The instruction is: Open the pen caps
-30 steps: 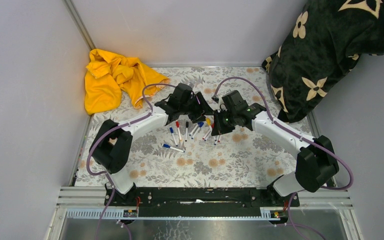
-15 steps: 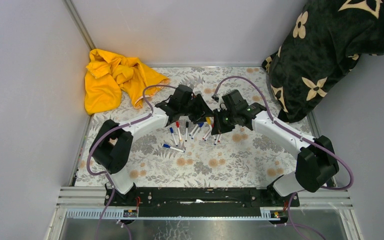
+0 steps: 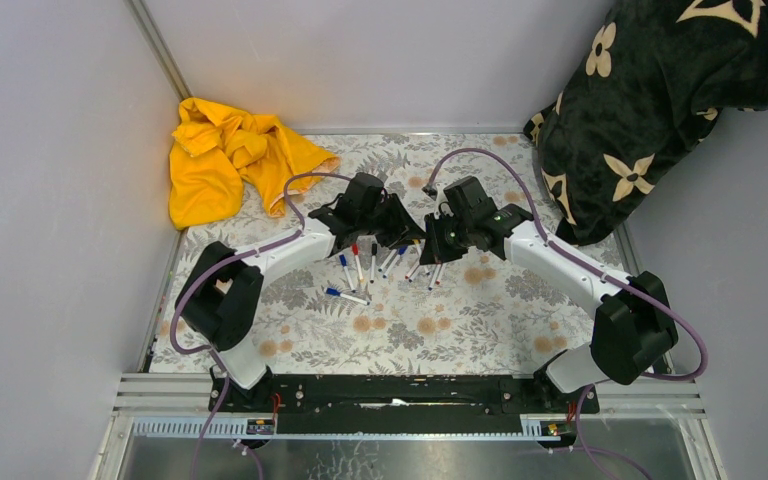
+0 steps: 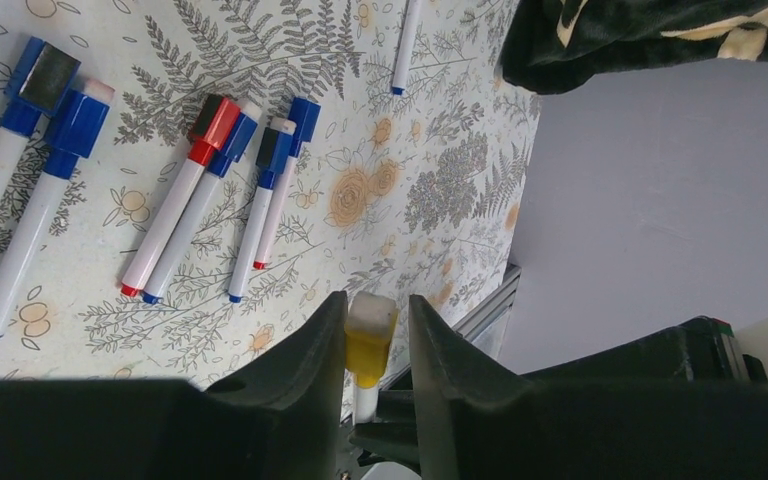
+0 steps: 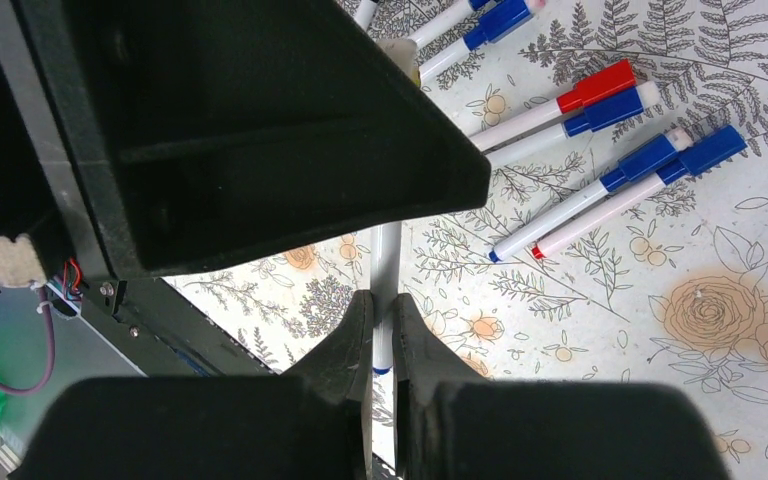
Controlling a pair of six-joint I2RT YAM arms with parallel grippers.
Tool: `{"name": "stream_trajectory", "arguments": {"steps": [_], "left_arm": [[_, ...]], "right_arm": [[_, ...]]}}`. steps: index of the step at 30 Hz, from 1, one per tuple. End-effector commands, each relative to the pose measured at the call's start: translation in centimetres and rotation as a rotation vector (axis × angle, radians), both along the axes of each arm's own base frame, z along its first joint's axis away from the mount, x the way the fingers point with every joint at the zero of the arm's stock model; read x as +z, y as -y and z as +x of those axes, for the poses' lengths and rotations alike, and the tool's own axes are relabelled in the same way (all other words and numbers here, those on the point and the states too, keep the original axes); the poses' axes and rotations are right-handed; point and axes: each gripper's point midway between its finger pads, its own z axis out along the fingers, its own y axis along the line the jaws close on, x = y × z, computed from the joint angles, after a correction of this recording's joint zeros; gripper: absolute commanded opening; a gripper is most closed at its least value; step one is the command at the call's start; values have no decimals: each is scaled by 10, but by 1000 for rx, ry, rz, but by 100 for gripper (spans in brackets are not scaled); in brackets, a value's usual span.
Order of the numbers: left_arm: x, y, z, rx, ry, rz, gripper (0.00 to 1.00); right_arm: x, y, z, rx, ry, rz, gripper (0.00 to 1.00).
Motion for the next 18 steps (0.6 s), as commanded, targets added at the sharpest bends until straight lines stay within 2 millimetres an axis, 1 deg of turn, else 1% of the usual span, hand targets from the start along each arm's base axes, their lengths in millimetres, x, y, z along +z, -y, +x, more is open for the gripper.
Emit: {"name": "stream_trajectory", "arguments": {"steps": [1, 4, 8, 13, 14, 16, 18], "left_arm": [[24, 10, 1, -27, 63, -66, 31], [23, 8, -1, -26, 66, -62, 24], [21, 5, -2, -24, 69, -45, 21], [20, 3, -2, -6, 53, -35, 13], [19, 2, -2, 1, 42, -36, 13], [18, 3, -2, 11, 23, -43, 12], [19, 5, -2, 16, 9, -51, 11]], "right_arm": [[14, -5, 6, -4, 46, 34, 0], [14, -4, 5, -4, 46, 33, 0], [13, -2, 3, -3, 48, 23, 0], [15, 1, 3, -11, 59, 23, 0], [16, 1, 4, -17, 66, 27, 1], [20, 0, 6, -28, 82, 41, 7], [22, -2, 9, -35, 87, 52, 16]]}}
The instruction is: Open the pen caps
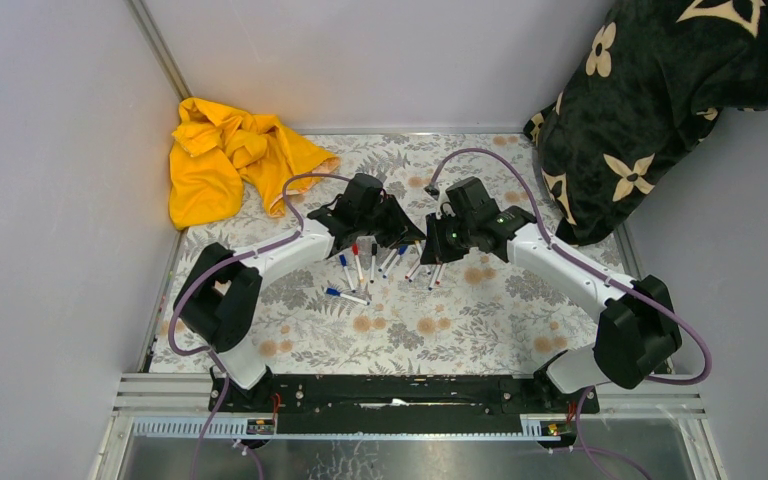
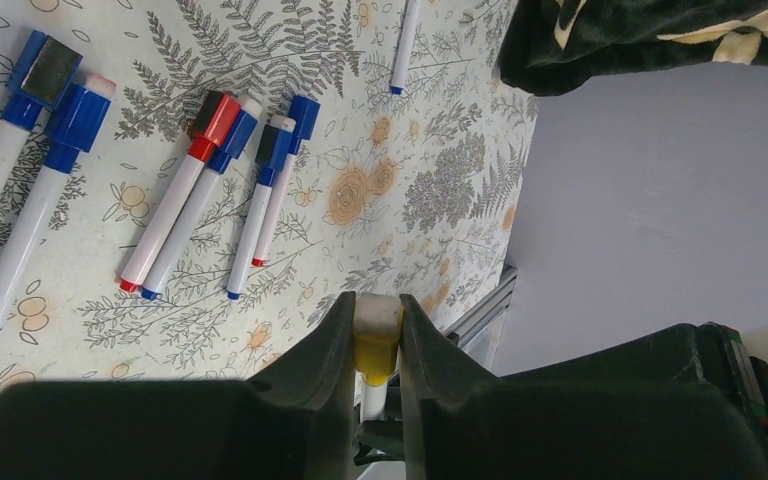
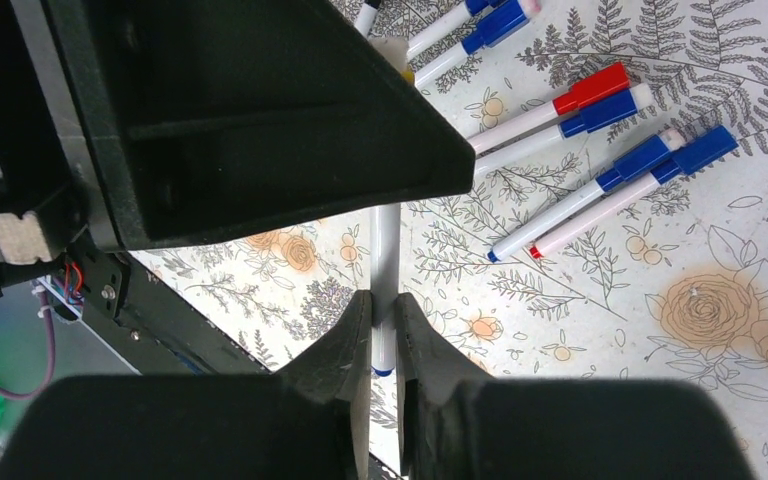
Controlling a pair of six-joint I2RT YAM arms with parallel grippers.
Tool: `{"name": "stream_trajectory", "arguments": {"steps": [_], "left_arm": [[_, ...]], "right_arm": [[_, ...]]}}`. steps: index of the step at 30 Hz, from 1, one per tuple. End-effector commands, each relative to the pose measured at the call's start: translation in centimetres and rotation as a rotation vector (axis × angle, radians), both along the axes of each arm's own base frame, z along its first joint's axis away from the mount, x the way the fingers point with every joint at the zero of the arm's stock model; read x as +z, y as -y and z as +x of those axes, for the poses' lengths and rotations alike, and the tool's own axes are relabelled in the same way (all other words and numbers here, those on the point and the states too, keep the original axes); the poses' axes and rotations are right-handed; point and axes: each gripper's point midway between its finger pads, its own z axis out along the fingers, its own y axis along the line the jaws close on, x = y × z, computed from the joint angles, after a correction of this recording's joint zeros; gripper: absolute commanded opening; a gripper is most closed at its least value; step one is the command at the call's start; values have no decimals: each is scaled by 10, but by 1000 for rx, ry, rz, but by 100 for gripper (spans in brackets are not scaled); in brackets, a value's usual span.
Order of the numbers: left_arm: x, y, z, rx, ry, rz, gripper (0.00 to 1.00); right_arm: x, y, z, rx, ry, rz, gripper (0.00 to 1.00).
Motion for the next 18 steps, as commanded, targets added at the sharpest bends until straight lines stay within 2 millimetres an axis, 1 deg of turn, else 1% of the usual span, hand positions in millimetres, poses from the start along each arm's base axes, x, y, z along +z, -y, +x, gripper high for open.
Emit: {"name": "stream_trajectory", "arguments": {"steps": [1, 13, 15, 18], "left_arm": [[18, 7, -1, 10, 5, -52, 10], [25, 18, -2, -10, -18, -86, 8], [25, 19, -2, -9, -24, -93, 8], [28, 21, -2, -13, -28, -108, 8]], "right_arm": [[19, -5, 10, -25, 68, 45, 17], [19, -19, 23, -29, 66, 79, 23], [19, -21, 25, -30, 64, 85, 26], [19, -23, 27, -30, 64, 88, 26]]}}
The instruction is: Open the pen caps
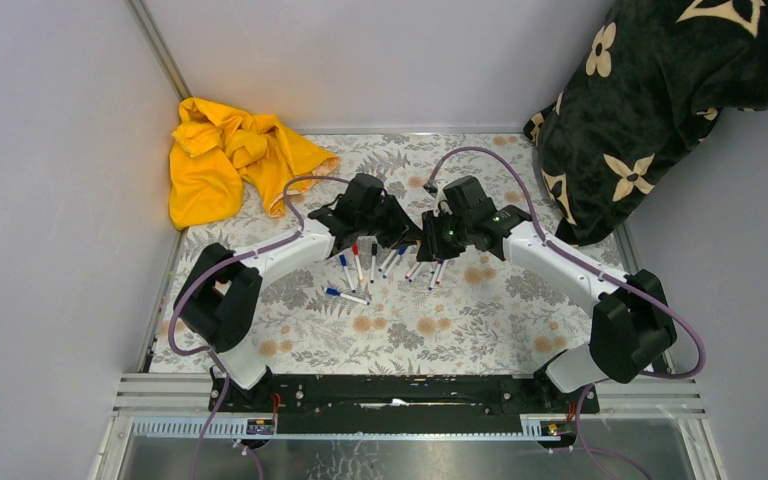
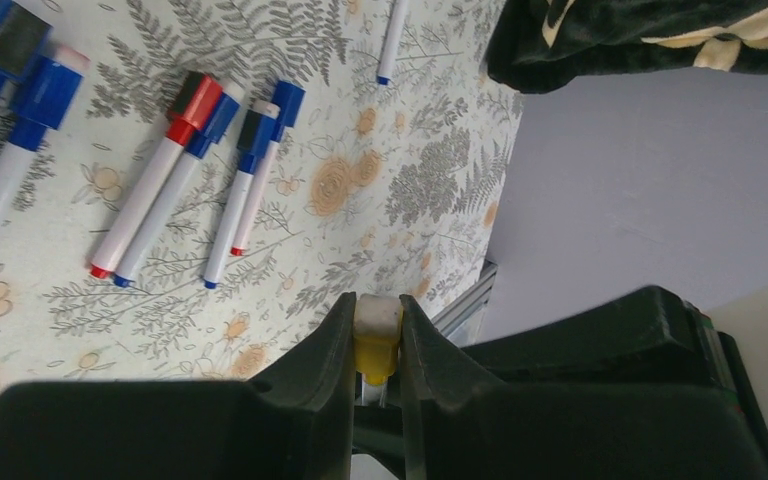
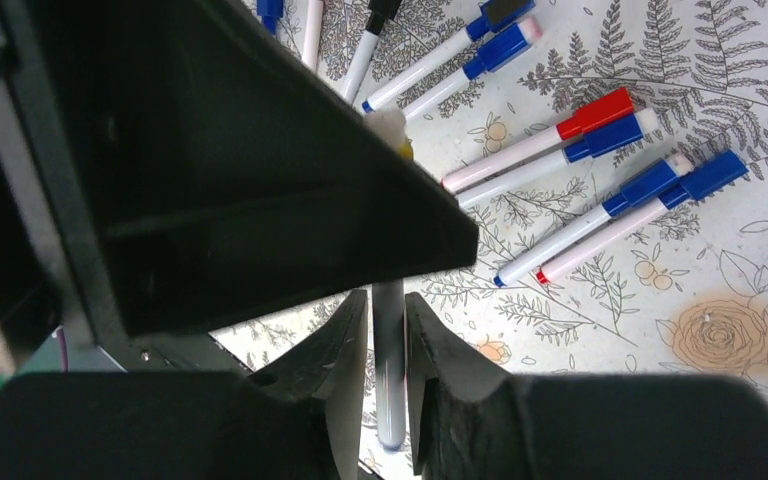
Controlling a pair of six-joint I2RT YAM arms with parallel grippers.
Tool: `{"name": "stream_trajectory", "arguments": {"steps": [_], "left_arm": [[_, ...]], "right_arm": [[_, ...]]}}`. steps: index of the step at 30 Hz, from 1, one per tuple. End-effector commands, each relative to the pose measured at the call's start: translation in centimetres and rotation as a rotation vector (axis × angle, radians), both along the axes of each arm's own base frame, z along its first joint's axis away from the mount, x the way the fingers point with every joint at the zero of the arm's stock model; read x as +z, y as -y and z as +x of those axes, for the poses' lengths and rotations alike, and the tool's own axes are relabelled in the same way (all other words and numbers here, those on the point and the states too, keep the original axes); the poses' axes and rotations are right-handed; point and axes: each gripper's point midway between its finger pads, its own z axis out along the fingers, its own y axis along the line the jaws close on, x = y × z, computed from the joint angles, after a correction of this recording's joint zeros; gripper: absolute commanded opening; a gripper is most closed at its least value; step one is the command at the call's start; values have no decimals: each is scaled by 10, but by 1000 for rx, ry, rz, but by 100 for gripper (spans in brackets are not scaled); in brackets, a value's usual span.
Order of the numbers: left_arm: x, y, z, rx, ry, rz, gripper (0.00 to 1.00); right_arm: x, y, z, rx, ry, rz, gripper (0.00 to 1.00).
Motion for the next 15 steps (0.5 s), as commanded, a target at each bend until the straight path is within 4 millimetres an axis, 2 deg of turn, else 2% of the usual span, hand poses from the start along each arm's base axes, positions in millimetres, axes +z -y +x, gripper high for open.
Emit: {"name": "stream_trajectory", "arguments": {"steps": [1, 5, 9, 15], "left_arm": [[25, 18, 1, -31, 20, -81, 7], [27, 18, 1, -32, 25, -82, 6], [23, 13, 3, -11, 23, -53, 1], [8, -6, 21, 122, -2, 11, 0]], "right_arm": [[22, -17, 18, -3, 67, 67, 26], [22, -16, 21, -11, 73, 60, 25], [17, -8, 20, -24, 72, 24, 0], [4, 3, 7, -21, 36, -24, 0]]}}
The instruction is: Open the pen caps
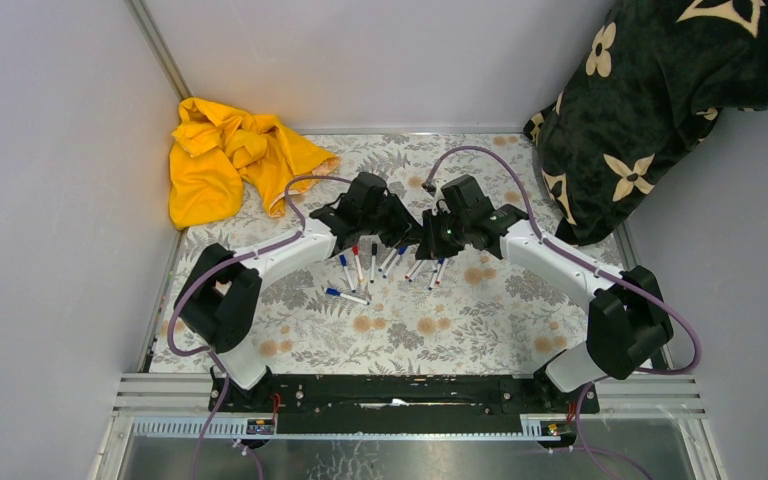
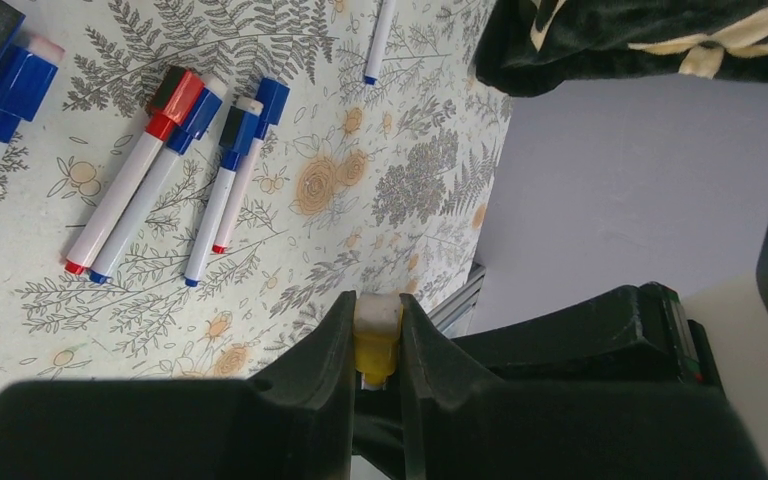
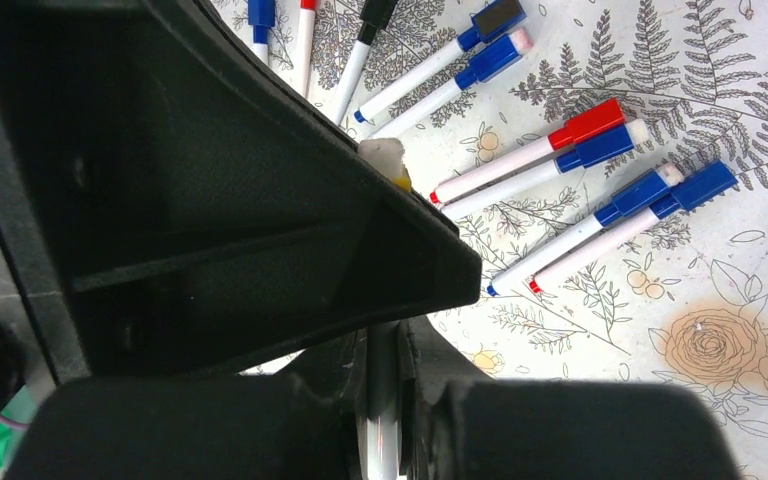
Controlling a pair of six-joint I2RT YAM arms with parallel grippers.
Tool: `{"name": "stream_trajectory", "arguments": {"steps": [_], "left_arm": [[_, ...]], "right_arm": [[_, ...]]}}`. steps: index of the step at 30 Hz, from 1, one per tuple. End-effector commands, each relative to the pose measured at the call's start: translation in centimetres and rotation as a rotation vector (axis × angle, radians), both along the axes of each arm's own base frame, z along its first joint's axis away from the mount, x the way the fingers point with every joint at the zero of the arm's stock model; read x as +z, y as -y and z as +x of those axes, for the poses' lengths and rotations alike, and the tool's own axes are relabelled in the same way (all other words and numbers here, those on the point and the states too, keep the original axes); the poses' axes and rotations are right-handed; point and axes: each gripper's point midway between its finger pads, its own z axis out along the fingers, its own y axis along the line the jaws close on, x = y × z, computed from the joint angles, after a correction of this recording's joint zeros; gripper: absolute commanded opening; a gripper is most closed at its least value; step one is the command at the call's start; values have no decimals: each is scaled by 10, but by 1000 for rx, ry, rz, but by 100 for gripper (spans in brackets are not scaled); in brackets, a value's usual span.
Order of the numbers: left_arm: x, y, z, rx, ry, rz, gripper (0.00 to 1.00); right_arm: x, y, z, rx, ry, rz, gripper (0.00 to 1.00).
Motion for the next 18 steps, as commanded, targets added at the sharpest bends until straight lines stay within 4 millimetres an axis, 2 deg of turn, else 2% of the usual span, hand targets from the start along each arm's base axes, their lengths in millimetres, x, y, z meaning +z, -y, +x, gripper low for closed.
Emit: {"name": "stream_trajectory", "arguments": {"steps": [1, 6, 11, 14, 18], "left_arm": [[0, -13, 25, 138, 0, 23, 0], [-2, -36, 67, 269, -17, 1, 0], [6, -56, 103, 311, 27, 50, 0], [-1, -62, 108, 286, 23, 105, 0], [-30, -93, 96, 272, 8, 325, 0]], "right_arm": [[4, 7, -3, -9, 14, -21, 0], [-13, 17, -26, 4, -40, -28, 0], [-24, 32, -48, -4, -65, -39, 0], [-25, 38, -46, -35, -41, -49, 0], [-16, 54, -20, -119, 27, -117, 0]]}}
